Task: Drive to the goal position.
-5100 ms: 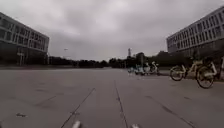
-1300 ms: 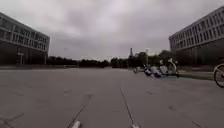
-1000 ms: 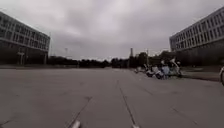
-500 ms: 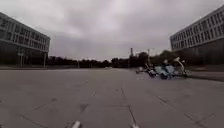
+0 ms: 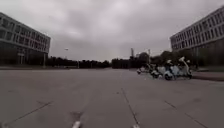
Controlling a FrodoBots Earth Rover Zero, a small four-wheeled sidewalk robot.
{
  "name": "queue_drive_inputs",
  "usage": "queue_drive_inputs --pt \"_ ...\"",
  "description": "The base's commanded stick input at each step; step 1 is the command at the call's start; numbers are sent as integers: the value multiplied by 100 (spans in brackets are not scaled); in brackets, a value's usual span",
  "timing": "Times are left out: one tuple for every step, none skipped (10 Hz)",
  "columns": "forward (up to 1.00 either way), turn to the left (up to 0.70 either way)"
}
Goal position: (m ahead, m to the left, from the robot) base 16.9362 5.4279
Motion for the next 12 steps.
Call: queue_drive_inputs --pt "70 0" --pt "70 0" --pt "70 0" --pt "70 0" --pt "70 0" --pt "70 0" --pt "70 0" --pt "70 0" --pt "70 -4" --pt "70 0" --pt "70 0" --pt "70 0"
